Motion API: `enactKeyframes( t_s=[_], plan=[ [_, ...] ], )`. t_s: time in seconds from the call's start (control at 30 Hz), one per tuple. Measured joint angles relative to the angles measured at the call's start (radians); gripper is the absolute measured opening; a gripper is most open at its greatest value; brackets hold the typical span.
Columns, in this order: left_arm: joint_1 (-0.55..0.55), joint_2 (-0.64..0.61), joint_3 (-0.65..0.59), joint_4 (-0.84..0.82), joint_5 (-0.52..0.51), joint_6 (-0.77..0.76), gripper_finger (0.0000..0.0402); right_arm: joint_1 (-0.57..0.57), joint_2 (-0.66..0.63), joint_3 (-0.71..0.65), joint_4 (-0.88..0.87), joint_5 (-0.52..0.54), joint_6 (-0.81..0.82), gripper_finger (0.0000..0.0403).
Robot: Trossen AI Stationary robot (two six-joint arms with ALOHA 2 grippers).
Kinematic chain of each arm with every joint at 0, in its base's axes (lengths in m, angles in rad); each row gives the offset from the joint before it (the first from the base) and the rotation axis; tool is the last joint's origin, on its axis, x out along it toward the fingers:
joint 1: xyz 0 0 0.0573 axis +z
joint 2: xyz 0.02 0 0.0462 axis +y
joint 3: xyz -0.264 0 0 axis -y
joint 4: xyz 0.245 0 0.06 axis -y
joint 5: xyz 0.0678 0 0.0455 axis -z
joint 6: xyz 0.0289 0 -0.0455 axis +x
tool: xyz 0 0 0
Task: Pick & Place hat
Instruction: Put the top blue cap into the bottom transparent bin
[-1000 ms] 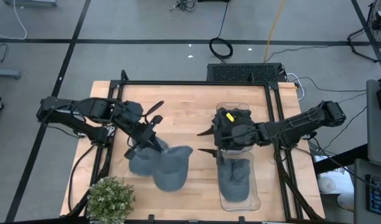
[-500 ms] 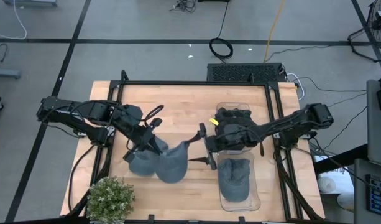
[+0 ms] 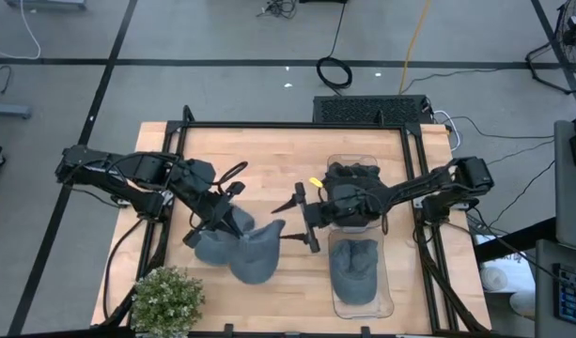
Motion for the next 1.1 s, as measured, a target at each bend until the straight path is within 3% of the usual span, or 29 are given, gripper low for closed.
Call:
enactKeyframes(
  t_s=[0.2,0.5,0.67,0.73,0.8,0.97,1.1],
  plan=[
    [0.004,0.000,0.000,0.012,-0.001,0.008,0.0001,0.007,0.070,0.044,0.040,-0.099,0.047,0.0297],
    [0.013,0.000,0.000,0.015,-0.002,0.014,0.0001,0.020,0.167,0.134,0.029,-0.104,0.070,0.0296],
    [0.013,0.000,0.000,0.005,-0.002,0.014,0.0001,0.021,0.147,0.134,-0.003,-0.104,0.079,0.0271],
    [0.013,0.000,0.000,0.005,-0.002,0.014,0.0001,0.024,0.126,0.134,-0.006,-0.114,0.099,0.0247],
    [0.013,0.000,0.000,0.005,-0.005,0.013,0.0001,0.024,0.116,0.134,-0.007,-0.193,0.112,0.0207],
    [0.013,0.000,0.000,0.014,-0.059,0.009,0.0014,0.026,0.111,0.134,0.019,-0.470,0.115,0.0035],
    [0.012,0.000,0.000,0.051,-0.081,-0.011,0.0030,0.037,0.110,0.134,0.016,-0.518,0.159,0.0005]
  ],
)
